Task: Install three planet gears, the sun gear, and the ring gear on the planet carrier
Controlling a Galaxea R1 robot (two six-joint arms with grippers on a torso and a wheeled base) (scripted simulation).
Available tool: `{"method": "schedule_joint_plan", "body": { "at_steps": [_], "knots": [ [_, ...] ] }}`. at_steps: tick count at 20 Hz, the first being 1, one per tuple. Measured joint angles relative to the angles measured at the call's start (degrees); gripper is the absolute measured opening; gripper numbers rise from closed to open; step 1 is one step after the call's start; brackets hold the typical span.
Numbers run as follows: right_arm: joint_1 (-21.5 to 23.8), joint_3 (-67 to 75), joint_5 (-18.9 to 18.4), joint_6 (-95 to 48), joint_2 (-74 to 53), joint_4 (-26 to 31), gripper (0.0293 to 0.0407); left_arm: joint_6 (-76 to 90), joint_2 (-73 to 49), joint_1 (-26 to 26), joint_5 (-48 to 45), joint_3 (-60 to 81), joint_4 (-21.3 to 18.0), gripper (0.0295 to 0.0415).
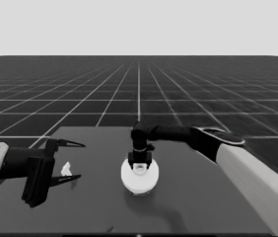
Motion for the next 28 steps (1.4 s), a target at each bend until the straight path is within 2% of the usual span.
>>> {"method": "schedule_joint_plan", "body": {
  "at_steps": [4, 28],
  "knots": [
    [-3.12, -2.5, 1.03, -1.57, 0.64, -2.93, 0.0348, 0.0, 0.0, 0.0, 0.0, 0.0, 0.0, 0.0385],
    [-4.23, -2.85, 1.14, 8.05, 0.64, -3.22, 0.0348, 0.0, 0.0, 0.0, 0.0, 0.0, 0.0, 0.0385]
  ]
}}
